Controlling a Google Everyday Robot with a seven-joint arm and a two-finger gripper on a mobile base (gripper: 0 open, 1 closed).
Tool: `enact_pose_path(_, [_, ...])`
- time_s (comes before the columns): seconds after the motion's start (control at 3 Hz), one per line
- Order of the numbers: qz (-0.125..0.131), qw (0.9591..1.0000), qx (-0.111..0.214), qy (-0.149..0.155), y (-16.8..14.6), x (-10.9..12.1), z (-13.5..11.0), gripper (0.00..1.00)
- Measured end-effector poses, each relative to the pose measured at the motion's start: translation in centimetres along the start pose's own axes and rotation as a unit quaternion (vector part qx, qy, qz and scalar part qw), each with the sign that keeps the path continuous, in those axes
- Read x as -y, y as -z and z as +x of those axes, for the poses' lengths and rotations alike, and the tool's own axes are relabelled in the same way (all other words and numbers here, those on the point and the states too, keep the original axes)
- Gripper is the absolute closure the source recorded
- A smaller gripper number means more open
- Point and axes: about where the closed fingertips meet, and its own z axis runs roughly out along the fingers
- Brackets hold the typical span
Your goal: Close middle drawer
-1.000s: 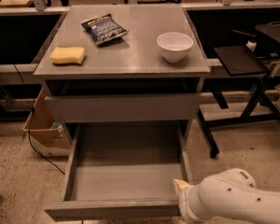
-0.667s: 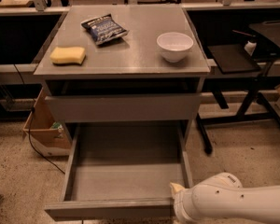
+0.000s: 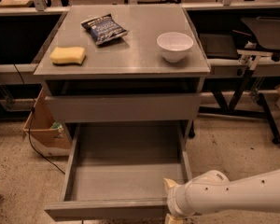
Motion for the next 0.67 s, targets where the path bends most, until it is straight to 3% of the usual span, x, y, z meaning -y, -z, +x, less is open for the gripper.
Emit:
enact_pose_path(0.33, [0.02, 0.9995, 0.022, 0.012, -2.9, 3.2, -0.6, 0.23])
enact_pose_path(0.67, [0.027, 0.999, 0.031, 0.017, -3.9, 4.4, -1.1, 0.47])
